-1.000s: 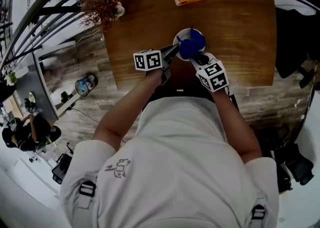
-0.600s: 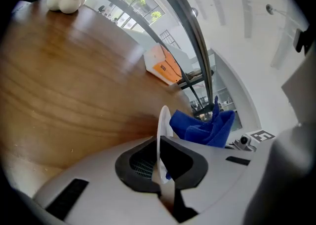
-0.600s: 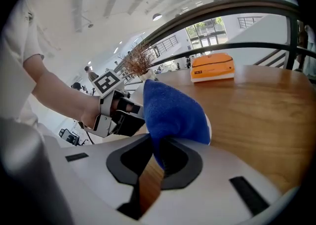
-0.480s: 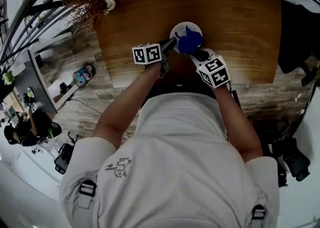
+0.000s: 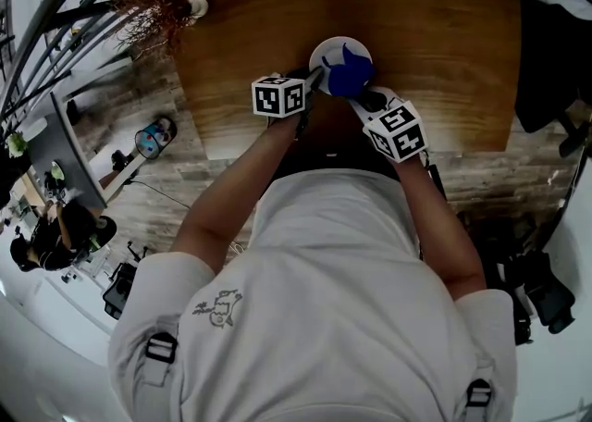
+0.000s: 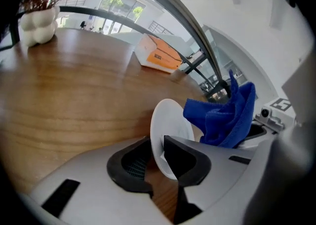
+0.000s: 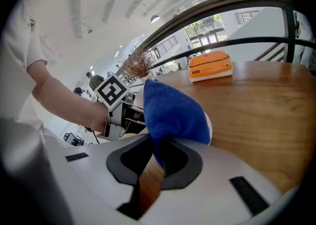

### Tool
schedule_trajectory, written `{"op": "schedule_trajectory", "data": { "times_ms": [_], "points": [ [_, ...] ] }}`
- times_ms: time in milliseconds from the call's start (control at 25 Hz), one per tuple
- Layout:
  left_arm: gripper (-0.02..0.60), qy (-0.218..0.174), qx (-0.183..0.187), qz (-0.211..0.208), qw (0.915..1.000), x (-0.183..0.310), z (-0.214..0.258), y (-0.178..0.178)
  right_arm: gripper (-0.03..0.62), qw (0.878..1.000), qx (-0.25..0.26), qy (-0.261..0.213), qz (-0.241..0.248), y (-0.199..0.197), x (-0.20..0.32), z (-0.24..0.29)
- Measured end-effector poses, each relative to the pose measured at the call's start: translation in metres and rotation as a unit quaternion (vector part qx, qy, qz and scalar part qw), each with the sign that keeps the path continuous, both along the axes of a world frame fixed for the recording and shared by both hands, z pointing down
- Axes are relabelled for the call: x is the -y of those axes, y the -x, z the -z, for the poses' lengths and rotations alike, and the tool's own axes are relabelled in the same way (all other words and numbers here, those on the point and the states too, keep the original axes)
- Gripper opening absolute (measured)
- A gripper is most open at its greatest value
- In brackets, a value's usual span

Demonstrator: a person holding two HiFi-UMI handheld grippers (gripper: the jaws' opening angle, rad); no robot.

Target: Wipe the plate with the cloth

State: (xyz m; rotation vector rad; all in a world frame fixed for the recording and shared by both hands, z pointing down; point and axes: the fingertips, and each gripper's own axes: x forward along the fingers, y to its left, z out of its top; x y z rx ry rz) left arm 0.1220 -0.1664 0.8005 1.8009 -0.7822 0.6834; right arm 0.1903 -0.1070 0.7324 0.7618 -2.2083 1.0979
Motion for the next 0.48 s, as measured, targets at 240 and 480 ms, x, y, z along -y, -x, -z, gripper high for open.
{"op": "schedule_trajectory", "data": {
  "times_ms": [240,480],
  "points": [
    [0.103,-0.063,0.120,-0.084,0.9872,0.004,-0.006,0.009,0.046,1.000,0.000,-0.007,-0.002,-0.010,-0.003,0.007],
    [0.103,-0.103,0.151,-0.093,0.9787,0.012,0.000,0.012,0.046,1.000,0.001,-0.016,-0.011,-0.020,-0.006,0.012]
  ]
}}
